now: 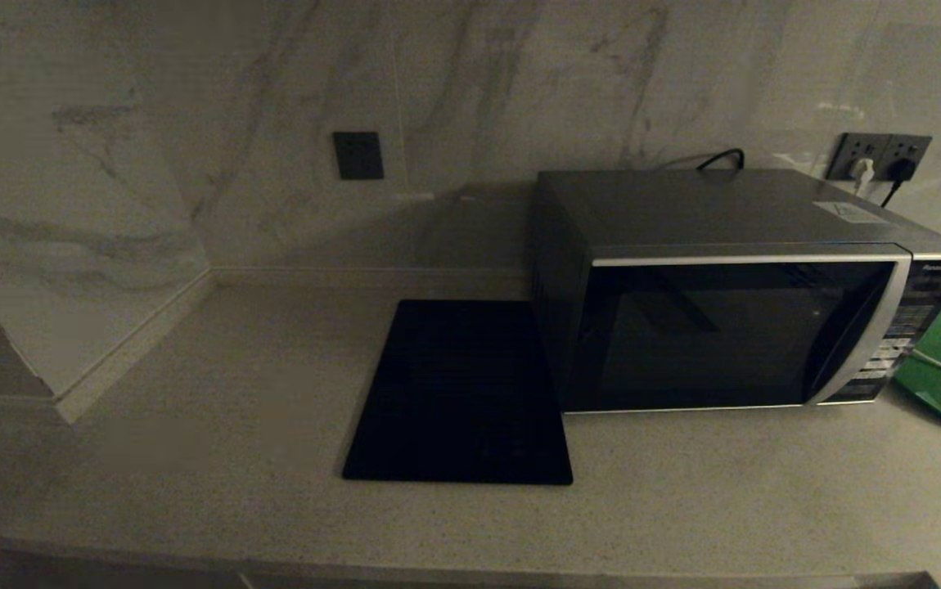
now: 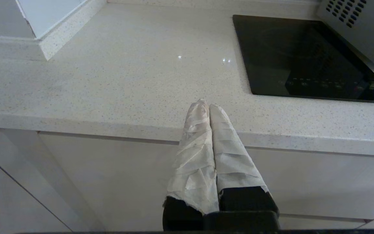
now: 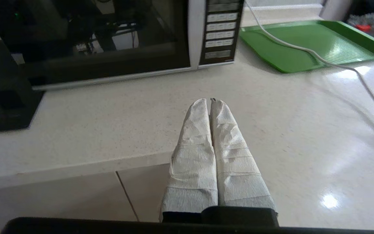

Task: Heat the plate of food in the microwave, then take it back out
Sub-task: Open the microwave oven

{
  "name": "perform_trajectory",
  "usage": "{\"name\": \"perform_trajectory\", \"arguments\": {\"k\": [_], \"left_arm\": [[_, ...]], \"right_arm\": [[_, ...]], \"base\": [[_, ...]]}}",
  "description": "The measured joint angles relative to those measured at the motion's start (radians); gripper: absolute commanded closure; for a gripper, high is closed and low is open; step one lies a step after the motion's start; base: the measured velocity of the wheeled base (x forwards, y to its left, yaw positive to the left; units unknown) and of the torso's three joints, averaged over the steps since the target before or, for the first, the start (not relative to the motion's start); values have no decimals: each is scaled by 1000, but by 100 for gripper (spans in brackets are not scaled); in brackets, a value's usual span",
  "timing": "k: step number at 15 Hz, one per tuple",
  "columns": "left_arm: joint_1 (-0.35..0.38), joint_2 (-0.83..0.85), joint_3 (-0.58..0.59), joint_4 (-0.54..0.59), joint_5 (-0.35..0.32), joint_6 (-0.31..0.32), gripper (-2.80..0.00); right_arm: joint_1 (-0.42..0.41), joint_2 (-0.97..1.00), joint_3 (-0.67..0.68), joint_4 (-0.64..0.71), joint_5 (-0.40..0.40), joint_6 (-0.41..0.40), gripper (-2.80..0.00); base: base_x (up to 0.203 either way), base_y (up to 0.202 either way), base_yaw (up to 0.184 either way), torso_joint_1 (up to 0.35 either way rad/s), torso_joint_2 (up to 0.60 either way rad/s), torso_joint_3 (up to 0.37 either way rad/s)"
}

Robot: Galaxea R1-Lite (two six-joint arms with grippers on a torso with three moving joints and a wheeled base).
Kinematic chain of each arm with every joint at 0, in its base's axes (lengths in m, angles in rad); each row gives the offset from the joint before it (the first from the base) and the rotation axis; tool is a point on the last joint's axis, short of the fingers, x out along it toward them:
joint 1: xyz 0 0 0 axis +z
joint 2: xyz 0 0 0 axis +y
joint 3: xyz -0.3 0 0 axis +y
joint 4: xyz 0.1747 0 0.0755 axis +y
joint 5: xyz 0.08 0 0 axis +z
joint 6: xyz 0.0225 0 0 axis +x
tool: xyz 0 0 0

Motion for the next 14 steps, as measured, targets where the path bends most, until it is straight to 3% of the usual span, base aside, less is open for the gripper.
{"name": "perform_trajectory", "arguments": {"k": [4,8,14], "left_arm": [[0,0,0,0,0,0,0],[0,0,0,0,0,0,0],[0,0,0,0,0,0,0]], "right_arm": [[0,-41,201,-207,104,-21,0],[0,-48,258,-224,245,-11,0],[0,-49,269,-224,249,6,0]], "base": [[0,0,0,0,0,0],[0,0,0,0,0,0],[0,0,0,0,0,0]]}}
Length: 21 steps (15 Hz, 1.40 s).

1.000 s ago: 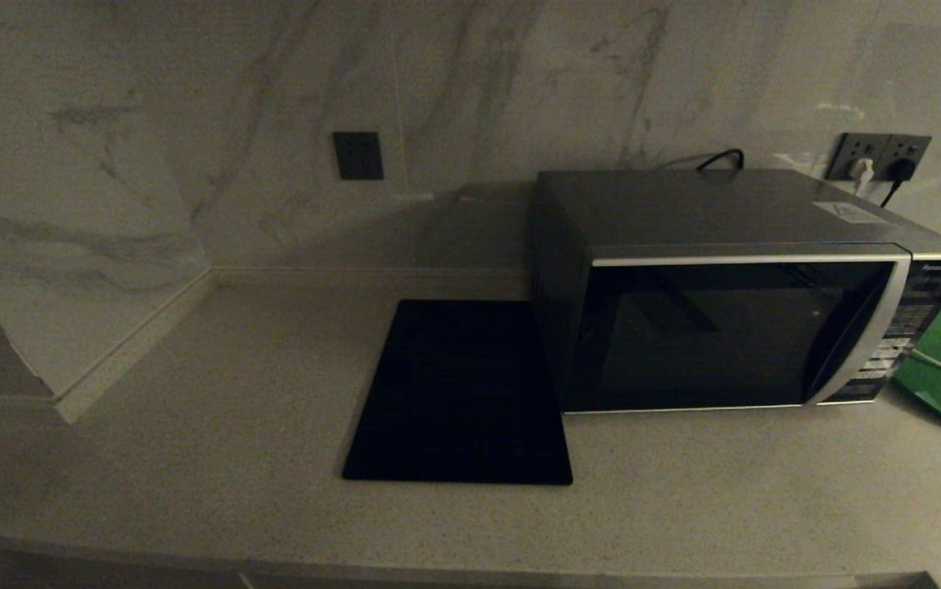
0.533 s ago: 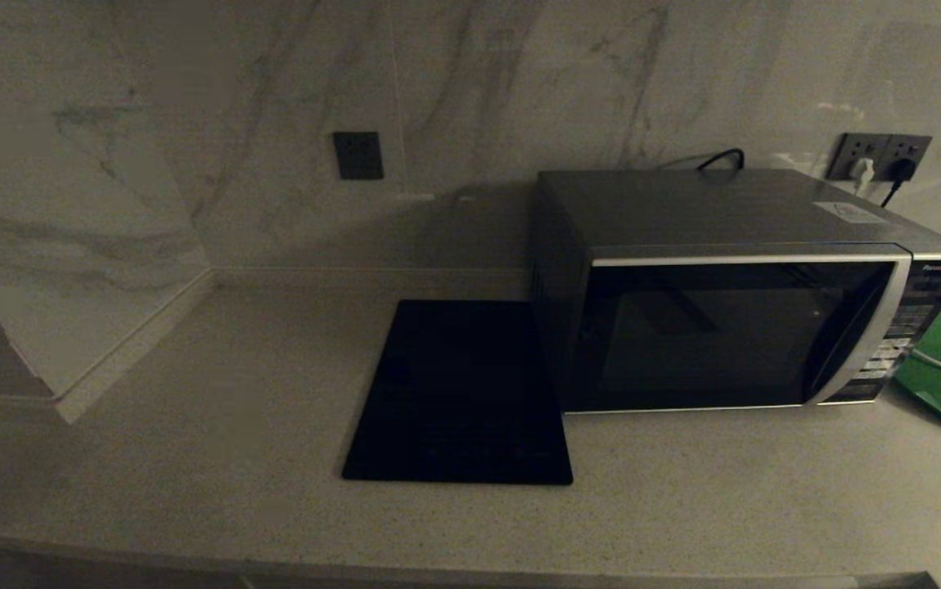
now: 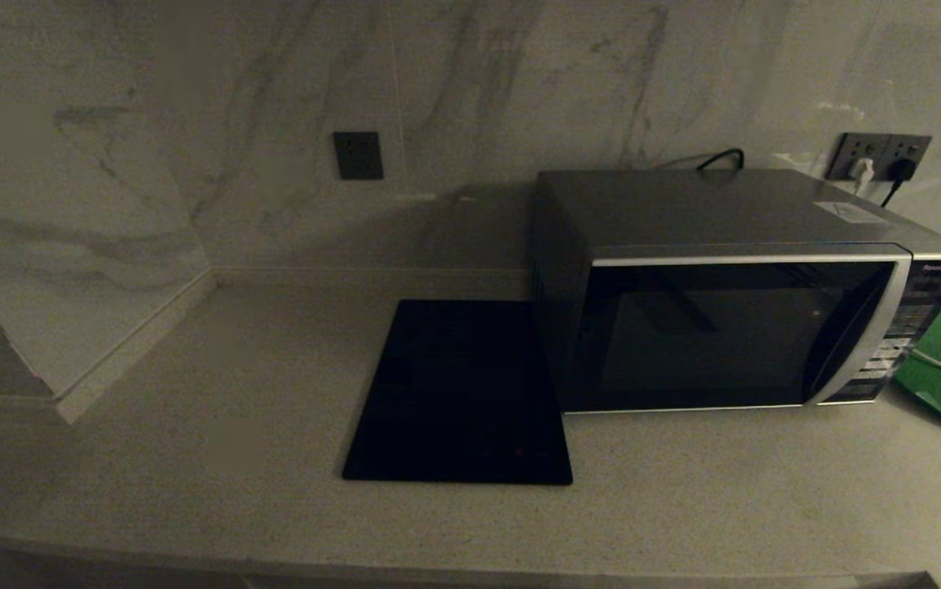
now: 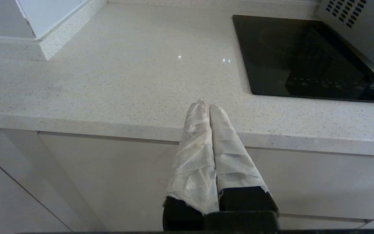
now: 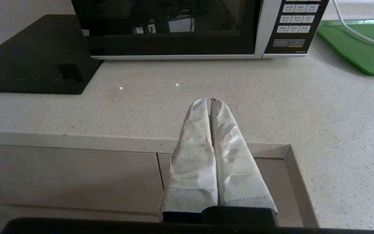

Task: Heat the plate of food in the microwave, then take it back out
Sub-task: Open the microwave oven

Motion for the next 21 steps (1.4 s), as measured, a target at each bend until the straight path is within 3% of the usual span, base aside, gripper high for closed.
{"name": "perform_trajectory", "arguments": {"k": [5,17,21], "left_arm": [[0,0,0,0,0,0,0],[0,0,0,0,0,-1,0],[0,0,0,0,0,-1,0]], "right_arm": [[0,0,1,0,-4,37,0],[0,-1,1,1,-3,28,0],[0,-1,0,-47,-41,34,0]], "base": [[0,0,0,0,0,0],[0,0,0,0,0,0],[0,0,0,0,0,0]]}}
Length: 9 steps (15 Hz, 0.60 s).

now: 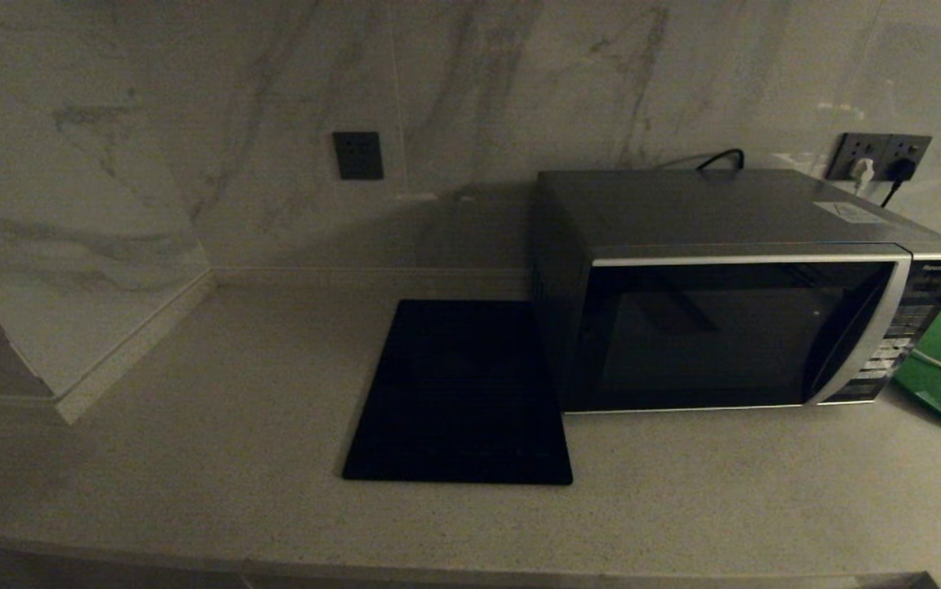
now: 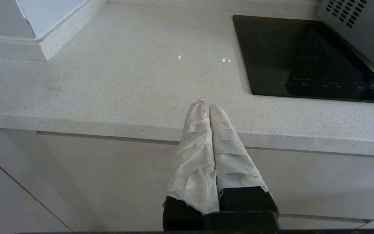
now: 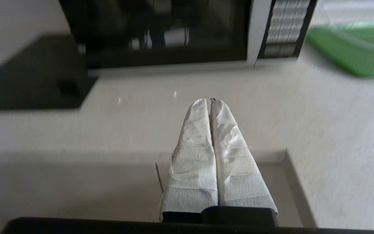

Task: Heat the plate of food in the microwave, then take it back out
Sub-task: Open the microwave oven

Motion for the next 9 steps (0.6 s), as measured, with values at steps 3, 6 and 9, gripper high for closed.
{"name": "perform_trajectory", "arguments": {"k": [3,6,9], "left_arm": [[0,0,0,0,0,0,0],[0,0,0,0,0,0,0],[0,0,0,0,0,1,0]], "right_arm": [[0,5,-113,-21,-43,3,0],[0,69,-327,-13,-69,4,0],[-3,230,-537,4,-120,51,0]], "base": [[0,0,0,0,0,0],[0,0,0,0,0,0],[0,0,0,0,0,0]]}}
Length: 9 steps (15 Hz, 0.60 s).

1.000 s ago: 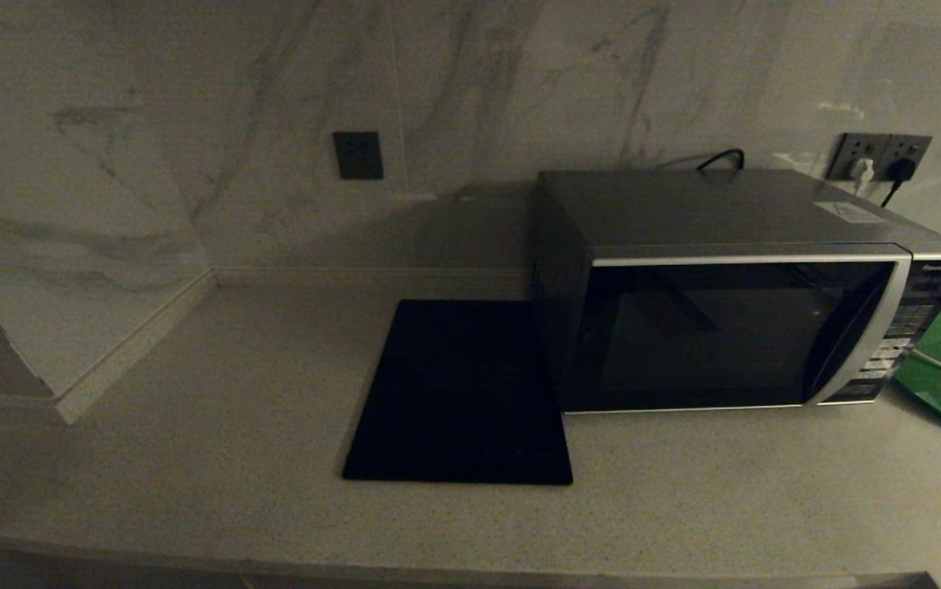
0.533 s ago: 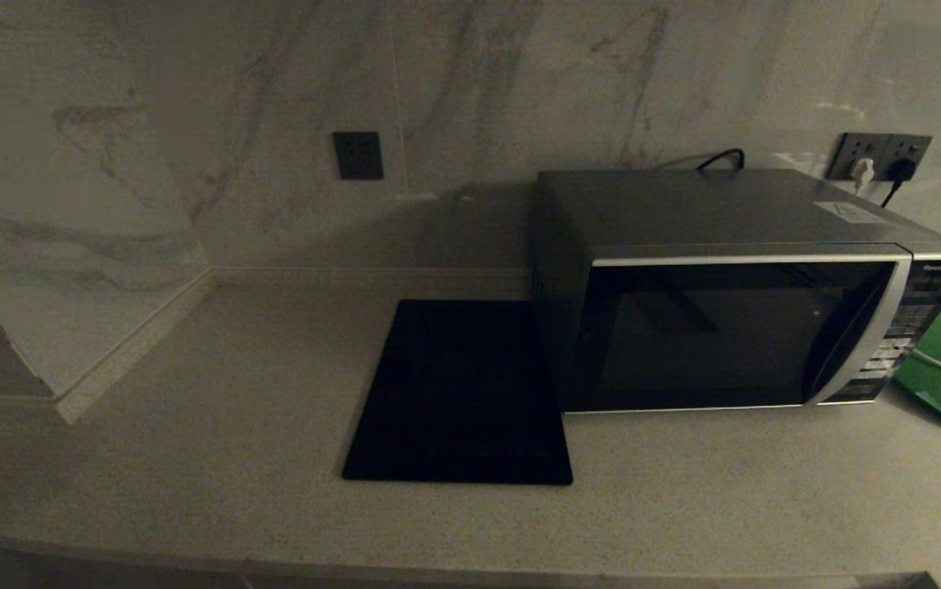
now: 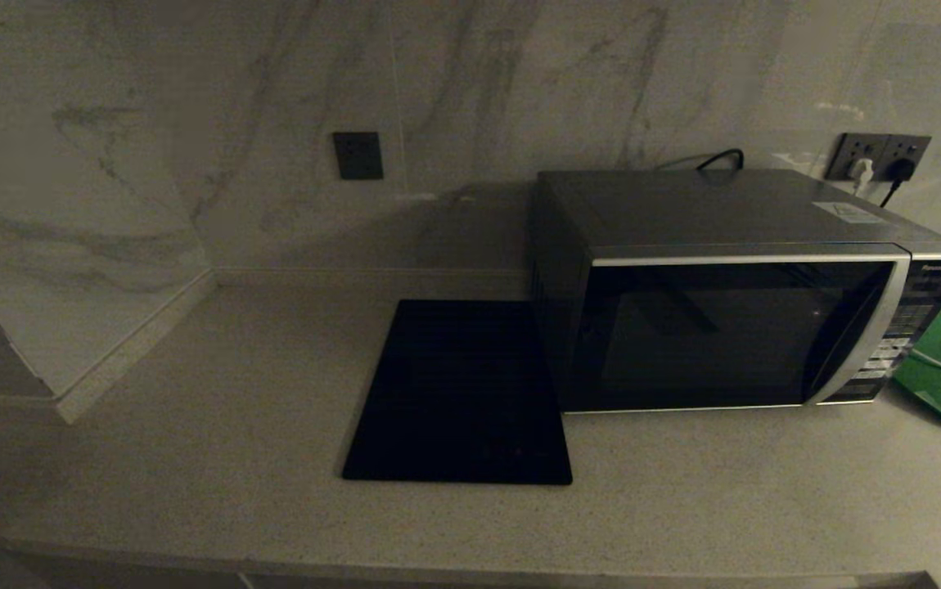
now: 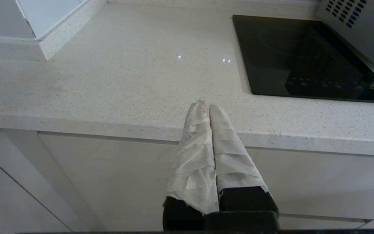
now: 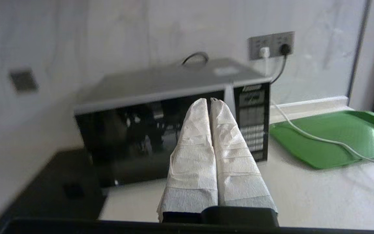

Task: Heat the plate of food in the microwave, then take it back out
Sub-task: Open the microwave oven

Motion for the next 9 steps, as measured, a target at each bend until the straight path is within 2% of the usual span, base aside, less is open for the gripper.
{"name": "perform_trajectory", "arguments": {"k": [2,5,7,9], "left_arm": [[0,0,0,0,0,0,0],[0,0,0,0,0,0,0],[0,0,0,0,0,0,0],[0,0,0,0,0,0,0]], "right_arm": [[-2,134,-155,61,-50,52,0],[-10,345,-342,241,-138,106,0],[-40,492,-390,285,-221,93,0],[-75,614,-384,214,-279,20,0]], "base": [[0,0,0,0,0,0],[0,0,0,0,0,0],[0,0,0,0,0,0],[0,0,0,0,0,0]]}}
